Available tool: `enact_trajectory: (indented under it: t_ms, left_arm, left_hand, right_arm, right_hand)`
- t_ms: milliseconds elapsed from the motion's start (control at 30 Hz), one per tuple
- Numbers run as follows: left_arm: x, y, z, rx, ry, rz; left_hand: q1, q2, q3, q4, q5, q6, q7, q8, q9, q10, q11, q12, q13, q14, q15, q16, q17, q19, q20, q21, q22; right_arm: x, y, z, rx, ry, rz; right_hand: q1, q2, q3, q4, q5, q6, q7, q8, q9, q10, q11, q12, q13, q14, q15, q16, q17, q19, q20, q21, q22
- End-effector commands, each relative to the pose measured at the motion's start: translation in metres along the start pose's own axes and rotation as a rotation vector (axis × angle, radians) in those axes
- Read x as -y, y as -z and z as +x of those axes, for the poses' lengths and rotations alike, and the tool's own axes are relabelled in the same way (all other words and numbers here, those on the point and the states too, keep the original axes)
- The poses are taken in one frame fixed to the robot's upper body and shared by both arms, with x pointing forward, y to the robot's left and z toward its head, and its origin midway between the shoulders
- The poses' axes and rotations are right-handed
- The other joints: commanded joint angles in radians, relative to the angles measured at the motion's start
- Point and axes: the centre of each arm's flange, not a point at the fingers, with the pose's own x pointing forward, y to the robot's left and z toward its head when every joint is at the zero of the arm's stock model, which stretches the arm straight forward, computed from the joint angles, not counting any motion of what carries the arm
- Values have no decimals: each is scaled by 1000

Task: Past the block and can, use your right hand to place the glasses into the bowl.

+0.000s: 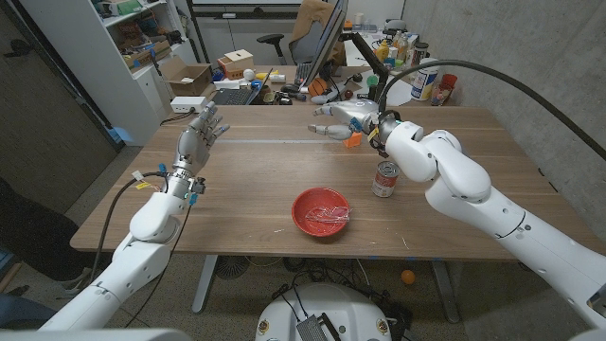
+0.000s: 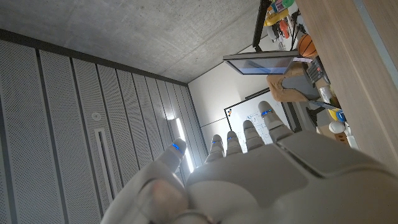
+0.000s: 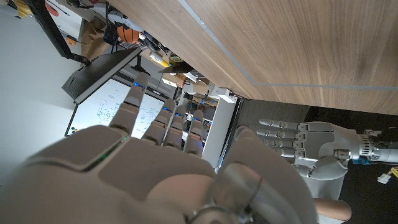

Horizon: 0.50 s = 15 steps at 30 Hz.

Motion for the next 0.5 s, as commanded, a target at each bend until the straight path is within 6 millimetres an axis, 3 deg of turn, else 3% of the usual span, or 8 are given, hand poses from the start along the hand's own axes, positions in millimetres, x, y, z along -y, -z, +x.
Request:
enact_trajectory:
  t_ms: [33, 500]
  left_arm:
    - [-5, -10, -10, 17, 10, 8]
    - [1, -24, -35, 7, -34, 44]
  left_hand:
    - [-6, 90, -4, 0, 3, -1, -5, -1, 2, 2, 6, 4, 4, -1, 4, -3, 5, -1, 7, 0, 4]
    - [-6, 90, -4, 0, 4, 0, -5, -1, 2, 3, 7, 4, 4, 1, 3, -2, 5, 1, 5, -1, 4]
  right_arm:
    - [8, 5, 1, -37, 38, 20]
    - [-1, 22, 2, -18, 44, 38]
  right_hand:
    - [-4, -3, -3, -1, -3, 3, 1, 0, 4, -3, -5, 1, 3, -8, -1, 5, 1, -4, -4, -3, 2]
    - [-11, -3, -6, 1, -4, 5, 0, 2, 3, -4, -4, 4, 2, -9, -1, 9, -5, -6, -5, -12, 2]
